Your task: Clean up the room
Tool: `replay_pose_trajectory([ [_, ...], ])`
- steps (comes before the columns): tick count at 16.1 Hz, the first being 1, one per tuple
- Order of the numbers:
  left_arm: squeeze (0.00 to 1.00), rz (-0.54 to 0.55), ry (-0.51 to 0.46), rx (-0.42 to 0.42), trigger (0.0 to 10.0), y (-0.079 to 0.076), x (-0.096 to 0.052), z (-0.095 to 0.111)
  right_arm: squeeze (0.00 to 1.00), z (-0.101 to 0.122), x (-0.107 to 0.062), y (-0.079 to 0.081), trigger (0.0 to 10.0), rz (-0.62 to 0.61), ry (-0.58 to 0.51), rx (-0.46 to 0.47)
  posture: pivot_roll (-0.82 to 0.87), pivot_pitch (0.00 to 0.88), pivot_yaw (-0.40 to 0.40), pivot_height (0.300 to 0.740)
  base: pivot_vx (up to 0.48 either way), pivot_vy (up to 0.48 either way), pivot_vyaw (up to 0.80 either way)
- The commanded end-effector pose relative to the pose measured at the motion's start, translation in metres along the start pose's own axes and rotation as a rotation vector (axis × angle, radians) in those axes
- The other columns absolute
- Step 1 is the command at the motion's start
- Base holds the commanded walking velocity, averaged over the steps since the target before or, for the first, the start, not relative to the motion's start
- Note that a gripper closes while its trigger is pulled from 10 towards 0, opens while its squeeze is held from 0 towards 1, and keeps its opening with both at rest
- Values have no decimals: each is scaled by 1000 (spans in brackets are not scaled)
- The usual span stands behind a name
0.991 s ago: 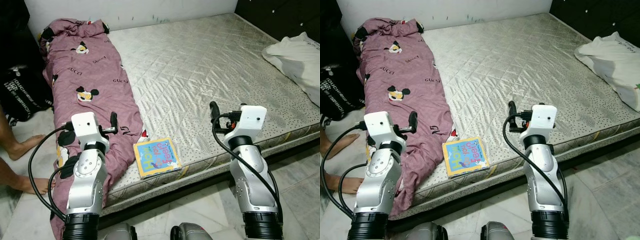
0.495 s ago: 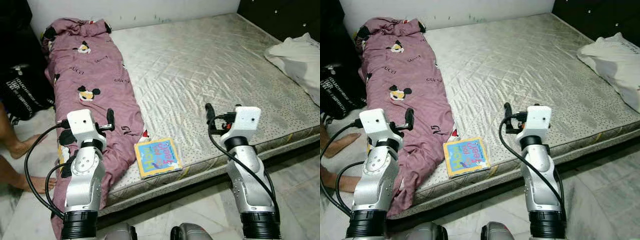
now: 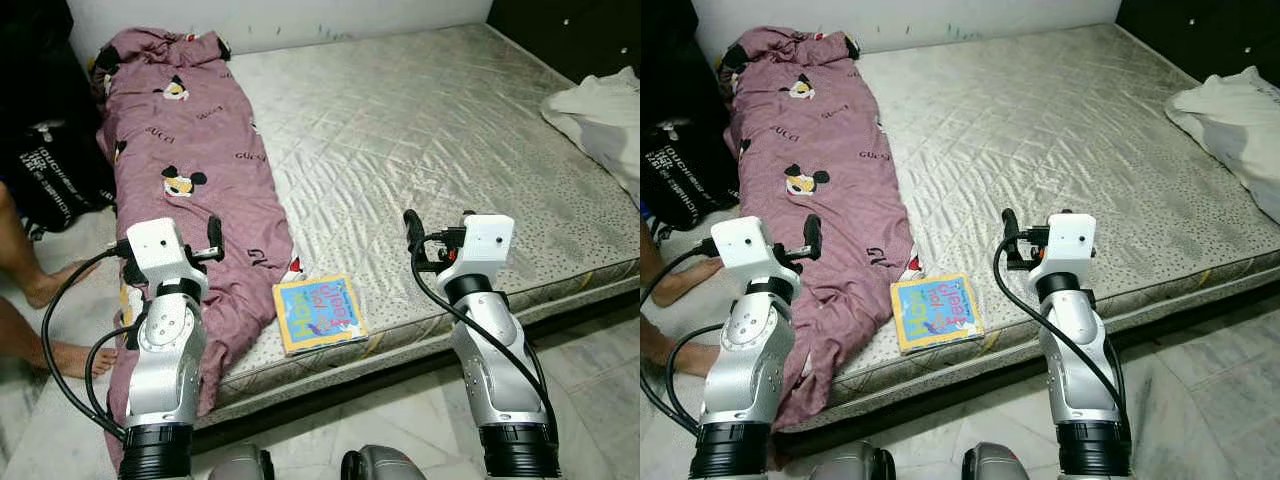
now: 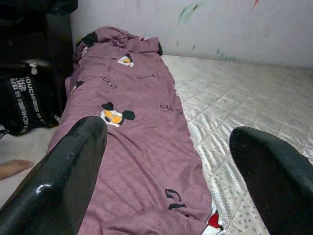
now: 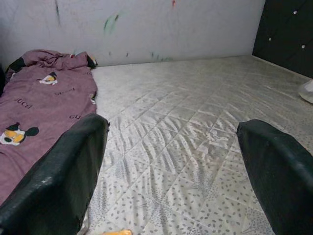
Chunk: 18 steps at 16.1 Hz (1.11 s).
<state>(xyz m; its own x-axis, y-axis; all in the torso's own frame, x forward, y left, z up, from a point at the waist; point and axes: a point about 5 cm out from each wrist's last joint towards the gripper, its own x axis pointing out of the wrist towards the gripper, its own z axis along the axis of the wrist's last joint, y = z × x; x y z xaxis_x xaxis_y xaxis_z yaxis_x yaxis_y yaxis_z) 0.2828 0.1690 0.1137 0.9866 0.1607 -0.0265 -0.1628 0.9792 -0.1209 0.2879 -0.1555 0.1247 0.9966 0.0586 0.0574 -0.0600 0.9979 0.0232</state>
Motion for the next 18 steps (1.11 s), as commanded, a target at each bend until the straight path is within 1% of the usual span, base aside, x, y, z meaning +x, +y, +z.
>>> replay_pose_trajectory([
  [1, 0, 5, -3, 8, 10000, 0, -2, 2, 0, 0, 0, 0, 10000, 7, 3, -2, -46, 61, -3, 740, 0, 0, 0],
  [3, 0, 7, 1, 7, 10000, 0, -3, 1, 0, 0, 0, 0, 10000, 11, 7, -4, -47, 63, -5, 740, 0, 0, 0],
  [9, 0, 7, 6, 5, 10000, -1, -4, 0, 0, -1, -1, 0, 10000, 21, 13, -6, -50, 68, -6, 672, 0, 0, 0],
  [11, 0, 7, 7, 5, 10000, -1, -4, 0, 0, -2, -1, 1, 10000, 23, 16, -5, -50, 67, -7, 642, 0, 0, 0],
  [14, 0, 9, 4, 4, 10000, -1, -2, 1, 0, -3, 0, 1, 10000, 28, 17, -8, -45, 67, -13, 613, 0, 0, 0],
  [15, 0, 17, -8, 7, 10000, 0, 0, 4, 0, -2, 3, 2, 10000, 37, 12, -9, -43, 67, -12, 609, 0, 0, 0],
  [18, 0, 45, -13, 21, 10000, 4, 0, 5, 0, -4, 4, 2, 10000, 45, 22, -14, -34, 79, -15, 609, 0, 0, 0],
])
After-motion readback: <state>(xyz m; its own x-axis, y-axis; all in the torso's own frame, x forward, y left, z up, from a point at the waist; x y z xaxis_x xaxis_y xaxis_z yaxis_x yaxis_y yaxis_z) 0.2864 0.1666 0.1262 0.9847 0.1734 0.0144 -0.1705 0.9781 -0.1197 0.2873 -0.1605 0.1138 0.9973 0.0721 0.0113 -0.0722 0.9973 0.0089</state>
